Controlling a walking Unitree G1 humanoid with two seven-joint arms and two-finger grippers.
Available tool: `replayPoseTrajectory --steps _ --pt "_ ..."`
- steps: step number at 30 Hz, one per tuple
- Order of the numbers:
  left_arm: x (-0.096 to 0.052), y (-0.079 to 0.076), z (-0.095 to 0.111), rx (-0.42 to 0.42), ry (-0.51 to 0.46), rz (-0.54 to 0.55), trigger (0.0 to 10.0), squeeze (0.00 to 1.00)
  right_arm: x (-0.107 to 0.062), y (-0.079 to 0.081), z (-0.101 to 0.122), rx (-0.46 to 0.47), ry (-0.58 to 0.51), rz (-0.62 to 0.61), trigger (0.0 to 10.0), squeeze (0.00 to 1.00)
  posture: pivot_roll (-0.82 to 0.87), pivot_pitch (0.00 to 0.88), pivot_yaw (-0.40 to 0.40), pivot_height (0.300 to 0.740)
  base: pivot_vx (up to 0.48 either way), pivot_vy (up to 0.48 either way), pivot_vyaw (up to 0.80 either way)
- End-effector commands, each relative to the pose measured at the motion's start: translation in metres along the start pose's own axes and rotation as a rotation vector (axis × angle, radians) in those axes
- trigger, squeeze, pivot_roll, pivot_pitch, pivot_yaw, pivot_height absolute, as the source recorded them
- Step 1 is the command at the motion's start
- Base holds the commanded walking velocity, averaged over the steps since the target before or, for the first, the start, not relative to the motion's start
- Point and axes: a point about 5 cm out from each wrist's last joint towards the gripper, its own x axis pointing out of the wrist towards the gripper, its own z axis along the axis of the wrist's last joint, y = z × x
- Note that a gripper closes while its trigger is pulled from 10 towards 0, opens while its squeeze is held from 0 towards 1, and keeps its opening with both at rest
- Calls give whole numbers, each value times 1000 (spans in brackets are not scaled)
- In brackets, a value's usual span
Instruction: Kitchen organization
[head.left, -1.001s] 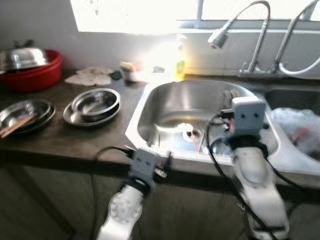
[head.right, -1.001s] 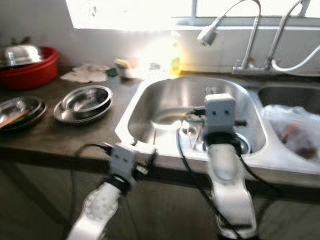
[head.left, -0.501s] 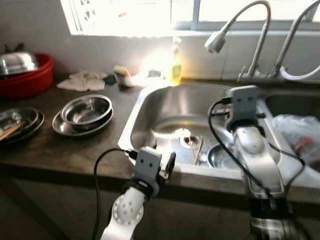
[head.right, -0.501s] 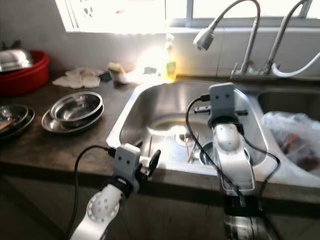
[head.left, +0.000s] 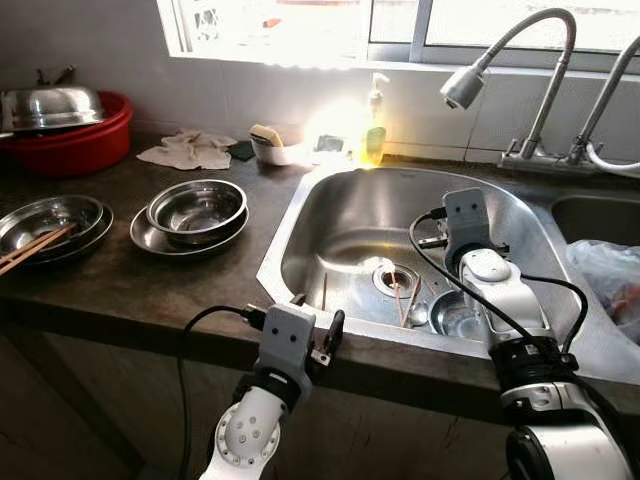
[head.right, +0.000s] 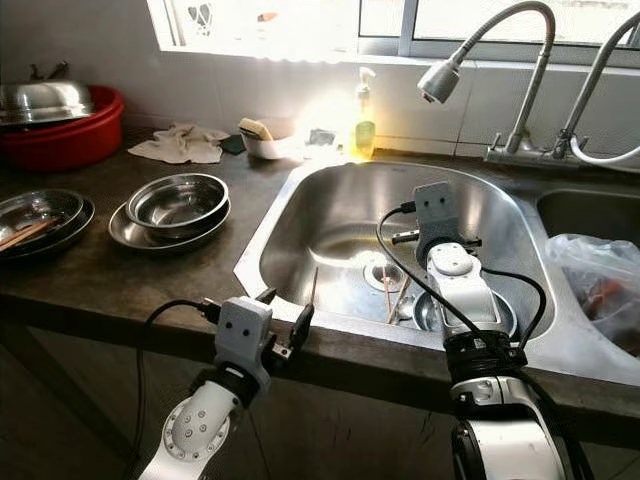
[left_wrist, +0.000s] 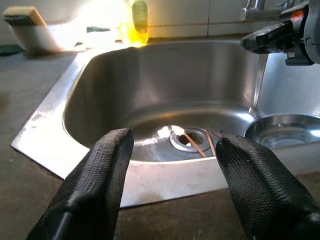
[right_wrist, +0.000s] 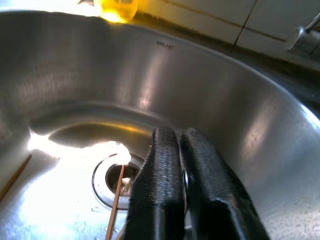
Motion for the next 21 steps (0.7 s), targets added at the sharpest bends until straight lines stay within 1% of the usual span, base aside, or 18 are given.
replayPoseTrajectory --steps 1,8,10,12,13,14,15,16,18,19,21 --pt "-1 -2 3 -2 -6 -3 10000 0 0 0 -2 -19 9 3 10000 1000 160 56 -57 740 0 0 0" --pt "-1 -2 4 -4 -1 1 10000 0 3 0 -4 -16 3 1 10000 1000 159 55 -59 740 0 0 0" --pt "0 -1 4 -3 -1 3 10000 0 3 0 -2 -11 -14 -1 10000 1000 153 48 -57 740 0 0 0" --pt "1 0 3 -3 -1 5 10000 0 0 -2 7 15 -74 -24 10000 1000 150 43 -55 740 0 0 0" --pt "2 0 3 -4 -3 7 10000 0 -5 -2 17 42 -149 -29 10000 937 147 37 -56 740 0 0 0" --pt "3 0 3 -3 -5 7 10000 0 -9 -2 22 54 -190 -27 10000 0 145 32 -57 740 0 0 0" --pt "3 0 3 -3 -5 7 10000 0 -9 -2 22 54 -190 -27 10000 0 145 32 -57 740 0 0 0" --pt "4 1 4 -1 -12 11 10000 0 -18 -2 27 69 -256 -35 10000 0 143 29 -54 740 0 0 0" --pt "6 2 5 2 -18 14 10000 0 -31 0 30 84 -318 -37 10000 0 141 23 -50 740 0 0 0" --pt "6 2 5 2 -18 14 10000 0 -31 0 30 84 -318 -37 10000 0 141 23 -50 740 0 0 0" --pt "7 3 5 4 -20 14 10000 0 -41 3 32 98 -361 -27 10000 0 136 17 -45 740 0 0 0"
